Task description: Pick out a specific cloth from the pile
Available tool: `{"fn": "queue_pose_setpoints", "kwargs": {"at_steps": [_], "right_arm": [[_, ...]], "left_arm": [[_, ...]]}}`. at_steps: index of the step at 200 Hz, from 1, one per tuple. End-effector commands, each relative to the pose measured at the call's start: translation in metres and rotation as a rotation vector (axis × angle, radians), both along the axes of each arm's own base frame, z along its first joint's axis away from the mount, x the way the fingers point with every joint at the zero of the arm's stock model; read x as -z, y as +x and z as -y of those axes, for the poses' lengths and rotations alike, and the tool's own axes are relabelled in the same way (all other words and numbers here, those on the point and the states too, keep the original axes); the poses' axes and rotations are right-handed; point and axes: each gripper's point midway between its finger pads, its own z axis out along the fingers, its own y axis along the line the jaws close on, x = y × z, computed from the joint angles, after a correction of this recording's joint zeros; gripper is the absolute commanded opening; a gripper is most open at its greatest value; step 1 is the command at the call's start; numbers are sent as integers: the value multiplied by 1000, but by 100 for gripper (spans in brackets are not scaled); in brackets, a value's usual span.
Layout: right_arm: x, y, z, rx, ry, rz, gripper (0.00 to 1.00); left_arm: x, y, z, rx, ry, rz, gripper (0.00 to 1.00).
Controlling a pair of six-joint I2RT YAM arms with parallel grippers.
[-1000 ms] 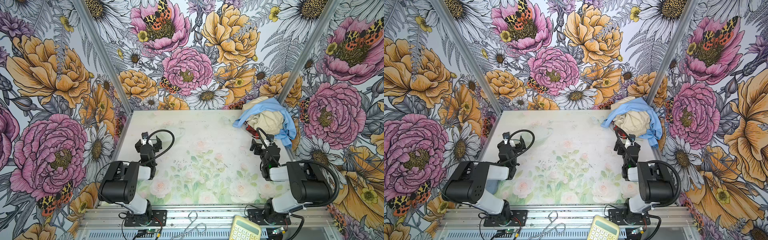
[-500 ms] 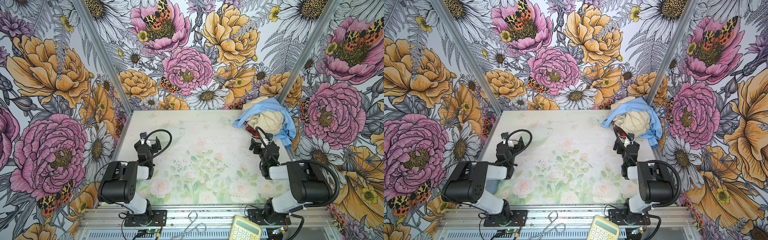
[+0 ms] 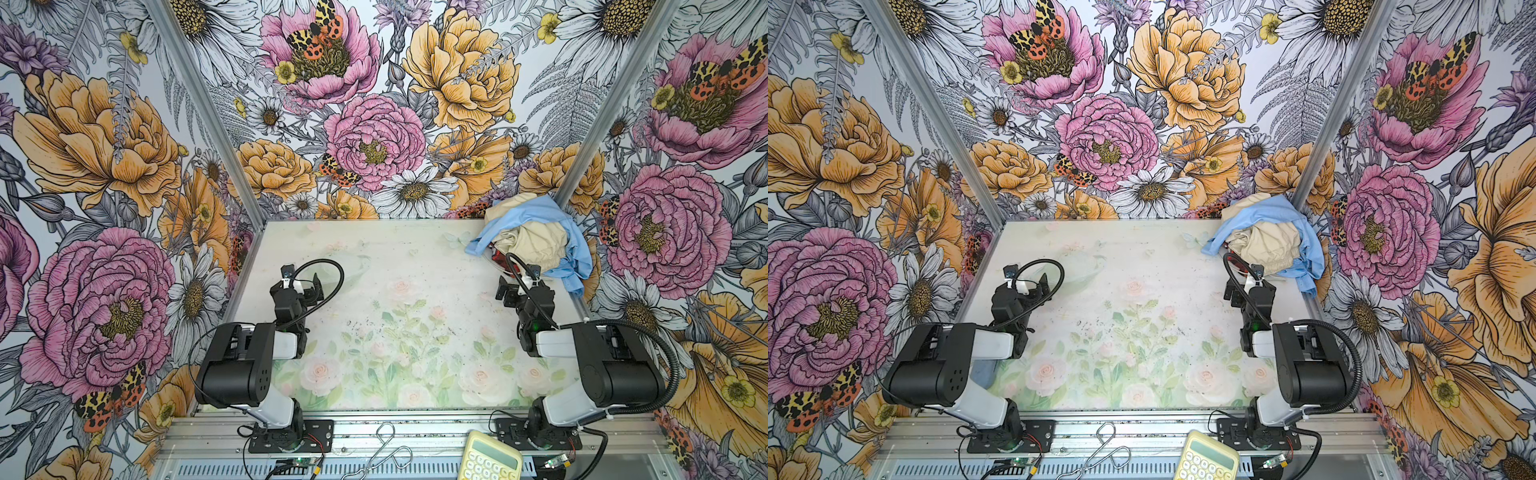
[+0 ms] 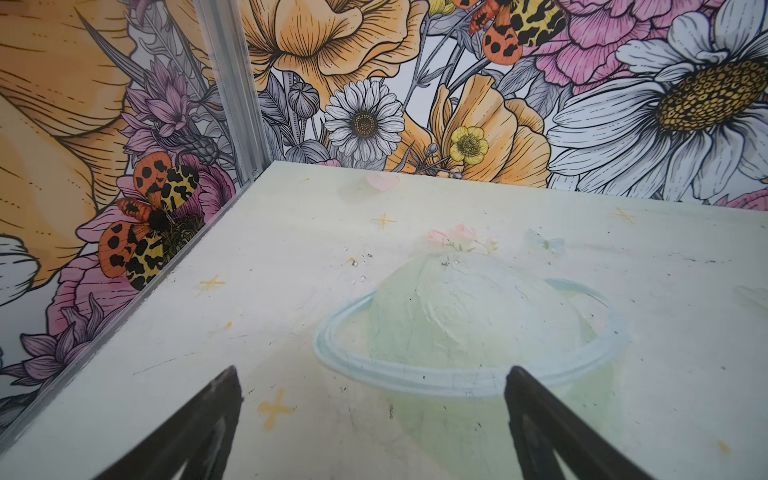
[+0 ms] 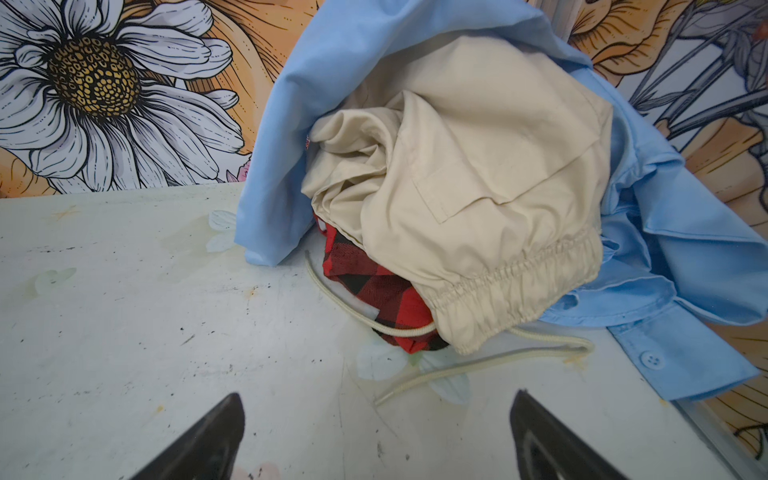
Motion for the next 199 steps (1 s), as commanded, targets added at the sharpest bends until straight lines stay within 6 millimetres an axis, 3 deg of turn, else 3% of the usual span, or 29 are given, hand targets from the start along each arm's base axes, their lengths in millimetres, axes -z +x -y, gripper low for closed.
{"fn": "queue_pose_setpoints", "kwargs": {"at_steps": [1, 13, 43, 63, 81, 101, 124, 135, 159, 182, 199], "right_arm": [[-9, 2, 0, 14, -23, 34, 99], [-10, 0, 1, 23, -32, 40, 99], [-11, -2, 4, 51, -35, 53, 99], [-17, -13, 18, 141, -25, 99, 99], [-25, -21, 19, 147, -33, 127, 98], [-31, -18, 16, 218, -108, 17, 96], [-59, -2, 9, 200, -64, -141, 94], [-68, 6, 0, 154, -46, -187, 93], [-71, 23, -8, 128, -24, -281, 89], [-43, 40, -12, 130, 2, -412, 81], [-20, 54, -22, 112, 64, -487, 69]], "left_arm": [[-45, -8, 4, -86, 84, 52, 99], [-79, -10, 21, -91, 100, 63, 99], [-180, 1, 86, 177, -44, 121, 99], [-216, 6, 143, 458, -62, -18, 99], [-223, -4, 175, 595, 80, -147, 99], [-218, -26, 209, 781, 196, -116, 99], [-214, -59, 252, 1027, 102, 80, 99], [-228, -69, 266, 1121, 16, 137, 99], [-240, -65, 262, 1144, -122, 103, 99], [-237, -58, 257, 1112, -137, 89, 99], [-232, -54, 258, 1101, -154, 70, 99]]}}
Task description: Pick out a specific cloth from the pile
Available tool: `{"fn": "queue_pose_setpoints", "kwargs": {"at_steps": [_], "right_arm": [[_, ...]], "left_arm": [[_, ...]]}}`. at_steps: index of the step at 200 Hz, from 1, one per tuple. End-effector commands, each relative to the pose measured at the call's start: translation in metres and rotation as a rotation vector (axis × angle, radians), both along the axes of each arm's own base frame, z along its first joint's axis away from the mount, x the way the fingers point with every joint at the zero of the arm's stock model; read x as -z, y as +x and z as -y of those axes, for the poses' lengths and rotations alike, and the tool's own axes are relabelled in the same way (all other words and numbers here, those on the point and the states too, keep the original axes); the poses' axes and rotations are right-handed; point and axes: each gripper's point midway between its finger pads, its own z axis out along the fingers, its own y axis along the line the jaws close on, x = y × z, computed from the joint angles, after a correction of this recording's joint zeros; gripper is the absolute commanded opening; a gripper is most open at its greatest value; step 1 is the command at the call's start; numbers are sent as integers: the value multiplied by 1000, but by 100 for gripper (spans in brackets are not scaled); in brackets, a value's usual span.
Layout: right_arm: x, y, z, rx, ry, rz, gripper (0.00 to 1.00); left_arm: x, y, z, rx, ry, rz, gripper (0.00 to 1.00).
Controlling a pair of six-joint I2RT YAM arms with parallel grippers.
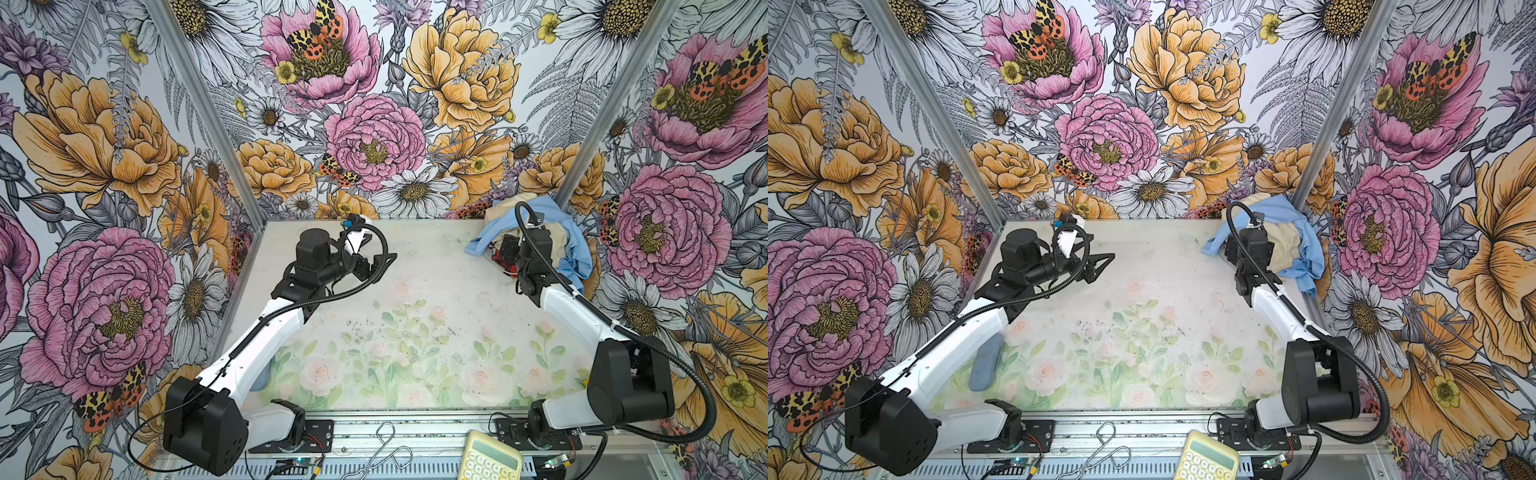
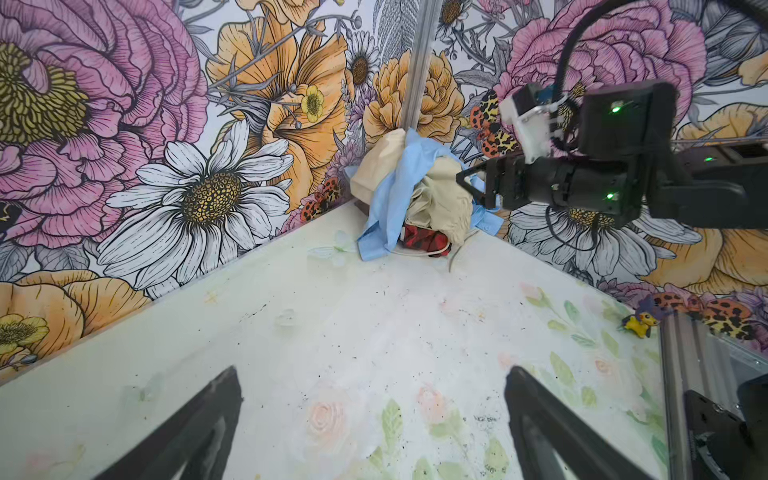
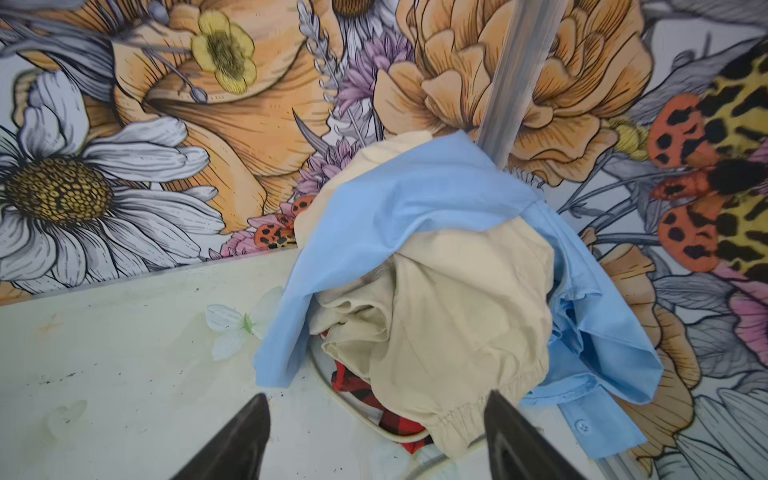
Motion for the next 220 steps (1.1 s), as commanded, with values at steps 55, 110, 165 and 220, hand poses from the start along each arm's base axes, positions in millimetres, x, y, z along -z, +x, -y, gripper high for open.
{"fn": "queue_pose_setpoints", "kwargs": {"at_steps": [55, 110, 165, 220], "right_arm": [[121, 24, -15, 97, 262, -339, 55], [135, 49, 6, 195, 335, -341, 51], [157, 68, 6, 214, 374, -379, 50], [158, 75, 8, 230, 372, -369, 48]], "left_arm": [[-26, -6, 5, 47, -72, 32, 99], [-27, -11, 11, 92, -77, 30, 99], [-29, -15, 11, 112, -82, 44, 99], [-30, -11, 9, 113, -98, 35, 99]]}}
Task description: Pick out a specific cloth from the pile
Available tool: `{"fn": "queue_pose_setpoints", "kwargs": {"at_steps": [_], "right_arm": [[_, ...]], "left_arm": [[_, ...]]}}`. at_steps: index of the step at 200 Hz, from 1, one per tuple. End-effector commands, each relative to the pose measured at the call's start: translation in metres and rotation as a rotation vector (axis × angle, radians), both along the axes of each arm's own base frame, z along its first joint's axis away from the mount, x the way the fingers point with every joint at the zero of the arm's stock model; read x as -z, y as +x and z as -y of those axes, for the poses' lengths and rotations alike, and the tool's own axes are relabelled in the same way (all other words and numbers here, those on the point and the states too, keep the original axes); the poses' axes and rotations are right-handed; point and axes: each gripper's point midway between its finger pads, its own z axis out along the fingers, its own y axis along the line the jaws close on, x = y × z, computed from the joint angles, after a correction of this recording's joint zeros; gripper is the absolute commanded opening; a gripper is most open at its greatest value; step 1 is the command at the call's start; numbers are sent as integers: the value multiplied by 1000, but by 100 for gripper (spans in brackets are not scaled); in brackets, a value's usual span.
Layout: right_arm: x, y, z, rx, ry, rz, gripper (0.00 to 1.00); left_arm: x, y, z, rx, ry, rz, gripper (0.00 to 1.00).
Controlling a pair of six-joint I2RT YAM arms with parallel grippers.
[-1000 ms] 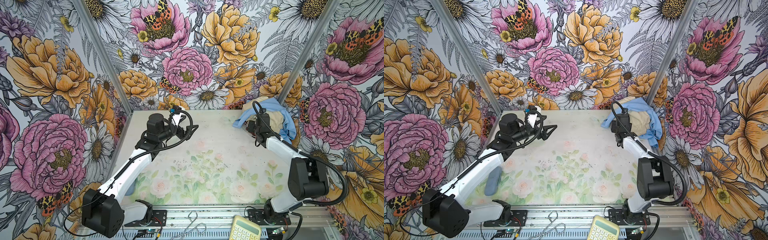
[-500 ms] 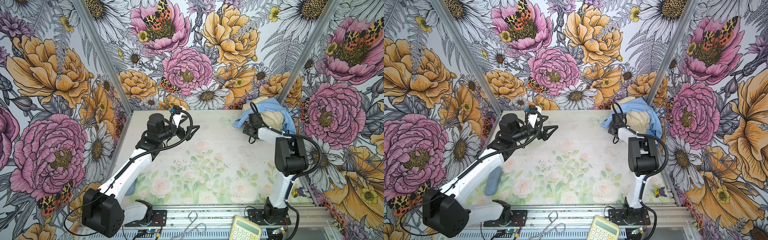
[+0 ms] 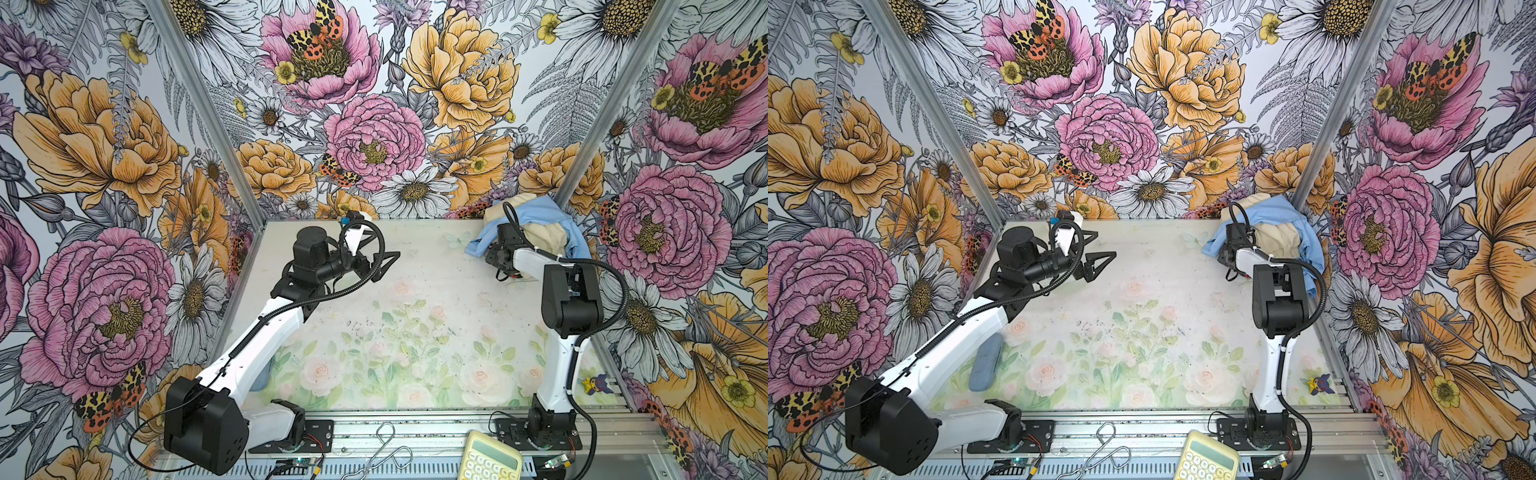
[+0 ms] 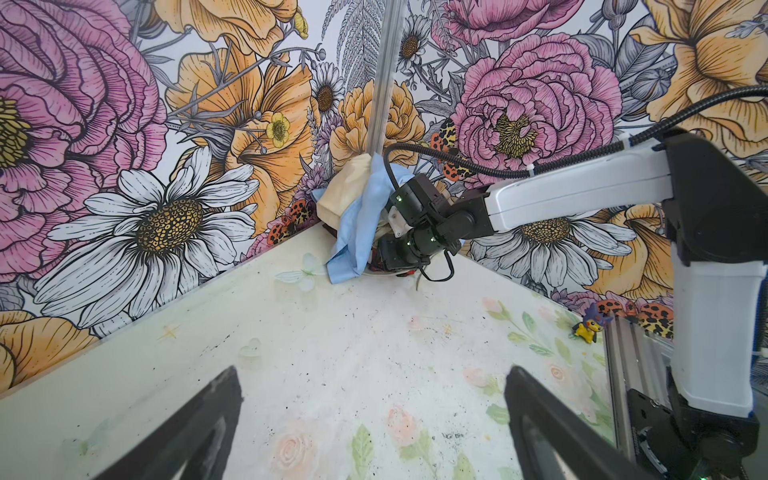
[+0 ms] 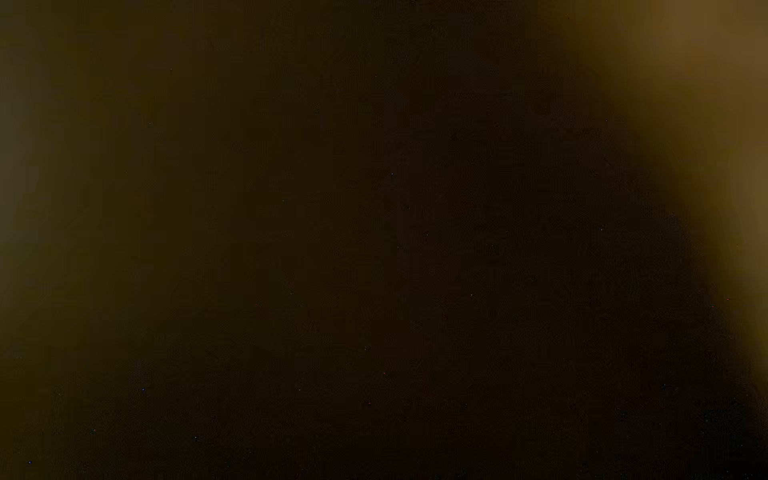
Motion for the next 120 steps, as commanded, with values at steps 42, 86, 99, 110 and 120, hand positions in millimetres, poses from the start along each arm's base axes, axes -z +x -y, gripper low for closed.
{"fn": "queue_pose_setpoints", "kwargs": {"at_steps": [42, 86, 99, 110, 120], "right_arm": [[0, 13, 3, 38, -1, 5, 45], [2, 16, 1, 29, 1, -14, 16], [1, 16, -2, 12, 3, -11, 4], [-1, 15, -3, 5, -7, -12, 0], [-4, 15, -3, 2, -14, -7, 0]], "left_arm": [[-19, -4, 0, 35, -44, 31, 99], [-22, -7, -1, 41, -48, 40, 99], [-23, -7, -2, 39, -48, 43, 99], [-24, -8, -2, 39, -49, 45, 99], [-25, -8, -3, 39, -51, 46, 99]]}}
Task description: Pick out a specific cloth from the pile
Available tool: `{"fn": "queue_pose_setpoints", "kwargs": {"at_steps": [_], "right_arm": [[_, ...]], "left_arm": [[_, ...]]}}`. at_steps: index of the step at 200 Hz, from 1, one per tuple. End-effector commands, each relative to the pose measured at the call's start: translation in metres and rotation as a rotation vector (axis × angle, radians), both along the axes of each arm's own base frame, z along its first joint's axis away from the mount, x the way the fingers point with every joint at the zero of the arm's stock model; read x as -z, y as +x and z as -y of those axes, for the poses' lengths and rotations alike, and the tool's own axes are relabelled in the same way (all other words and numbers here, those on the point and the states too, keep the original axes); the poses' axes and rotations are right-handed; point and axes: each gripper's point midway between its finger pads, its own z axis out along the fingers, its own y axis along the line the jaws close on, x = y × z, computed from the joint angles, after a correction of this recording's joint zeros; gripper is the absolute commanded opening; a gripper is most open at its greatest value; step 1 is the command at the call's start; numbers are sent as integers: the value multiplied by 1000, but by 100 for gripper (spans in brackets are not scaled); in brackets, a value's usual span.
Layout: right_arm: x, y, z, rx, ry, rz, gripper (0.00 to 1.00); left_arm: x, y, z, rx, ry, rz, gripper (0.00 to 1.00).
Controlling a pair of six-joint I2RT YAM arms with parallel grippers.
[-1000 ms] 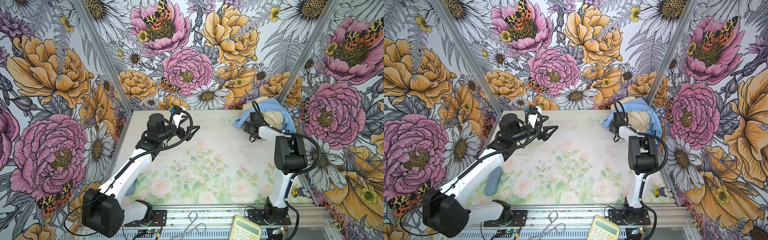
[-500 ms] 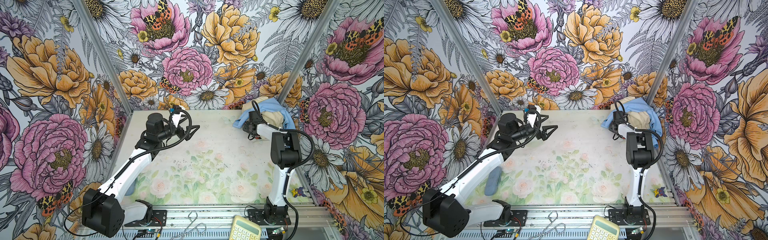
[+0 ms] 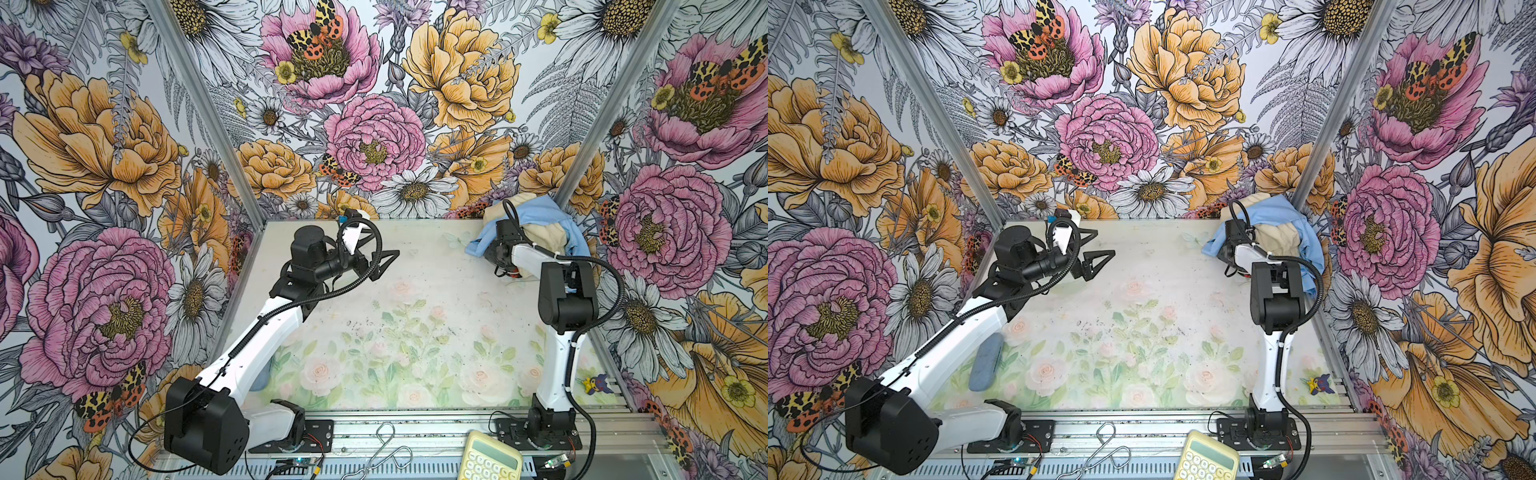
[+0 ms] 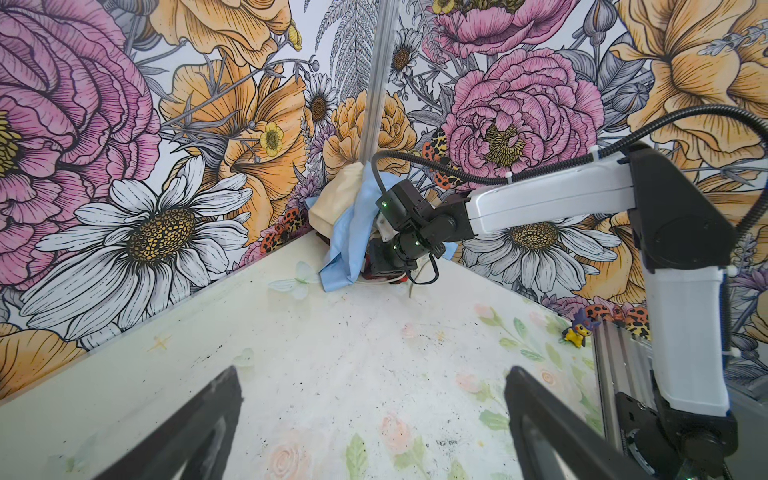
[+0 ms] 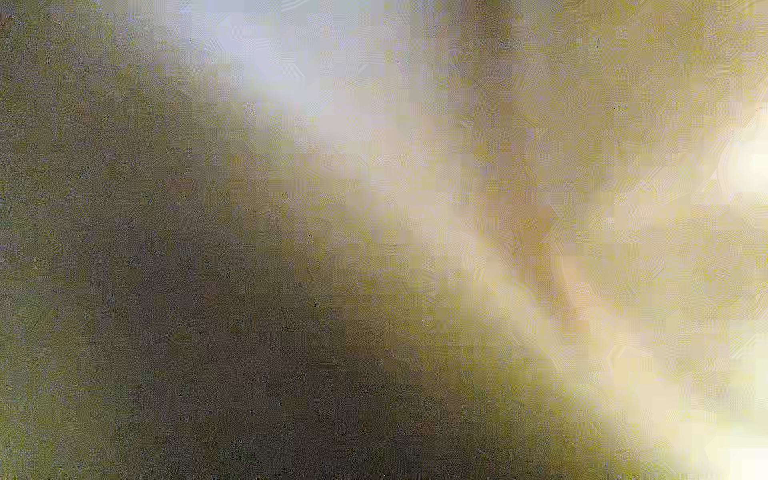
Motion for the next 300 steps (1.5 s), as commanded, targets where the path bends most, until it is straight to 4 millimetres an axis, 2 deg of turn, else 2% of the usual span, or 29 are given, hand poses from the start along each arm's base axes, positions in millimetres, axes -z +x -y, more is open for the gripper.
{"fn": "queue_pose_setpoints", "kwargs": {"at_steps": [1, 16, 39, 68, 87, 101, 118, 128, 133, 141, 157, 164, 168, 172, 177, 179, 181, 186, 195, 210, 228, 245, 262, 283, 300], "right_arm": [[-8, 4, -4, -17, -19, 10, 0], [-14, 3, -6, -32, -22, 19, 0], [-37, 0, -14, -71, -37, 53, 0], [-82, -14, -24, -96, -21, 130, 0], [-120, -22, -26, -102, -13, 202, 0], [-158, -24, -23, -99, -21, 277, 0], [-213, -20, -12, -69, -40, 388, 0], [-253, -11, -9, -62, -47, 458, 0], [-266, -9, -9, -65, -52, 467, 0], [-302, -2, -9, -68, -64, 521, 0], [-370, 5, -12, -71, -67, 632, 0], [-390, 7, -14, -71, -66, 659, 0], [-414, 6, -15, -69, -64, 707, 0], [-425, 6, -17, -71, -58, 725, 0], [-450, 3, -20, -75, -45, 782, 0], [-452, 4, -22, -77, -39, 785, 0], [-467, 0, -23, -81, -31, 822, 0], [-486, -3, -27, -87, -4, 876, 0], [-514, -10, -35, -100, 68, 968, 0], [-545, -20, -52, -133, 198, 1078, 0], [-566, -22, -85, -250, 357, 1157, 0], [-566, -21, -104, -284, 373, 1160, 0], [-552, -15, -100, -247, 355, 1120, 0], [-516, -2, -87, -199, 281, 1024, 0], [-488, 2, -68, -151, 220, 950, 0]], "left_arm": [[-19, -5, -3, 16, -30, 41, 99], [-21, -6, -4, 14, -33, 43, 99], [-22, -5, -6, 13, -36, 43, 99], [-24, -4, -9, 8, -43, 43, 99], [-24, -4, -10, 6, -45, 43, 99], [-24, -4, -10, 6, -47, 43, 99], [-24, -4, -10, 6, -47, 45, 99], [-25, -4, -11, 4, -46, 48, 99], [-24, -4, -11, 4, -45, 46, 99], [-24, -4, -11, 3, -44, 49, 99], [-24, -5, -12, 2, -43, 52, 99], [-24, -5, -13, 0, -43, 53, 99], [-24, -5, -13, -1, -43, 52, 99], [-25, -5, -14, -3, -43, 53, 99], [-25, -5, -14, -4, -44, 54, 99], [-25, -5, -15, -5, -44, 55, 99], [-25, -5, -15, -4, -44, 55, 99], [-26, -4, -15, -6, -45, 54, 99], [-28, -4, -17, -7, -49, 57, 99], [-30, -3, -21, -19, -54, 60, 99], [-31, -1, -28, -37, -56, 67, 99], [-34, 0, -37, -62, -62, 78, 99], [-34, 3, -47, -93, -64, 88, 99], [-34, 6, -56, -121, -69, 93, 99], [-35, 9, -60, -133, -76, 89, 99]]}}
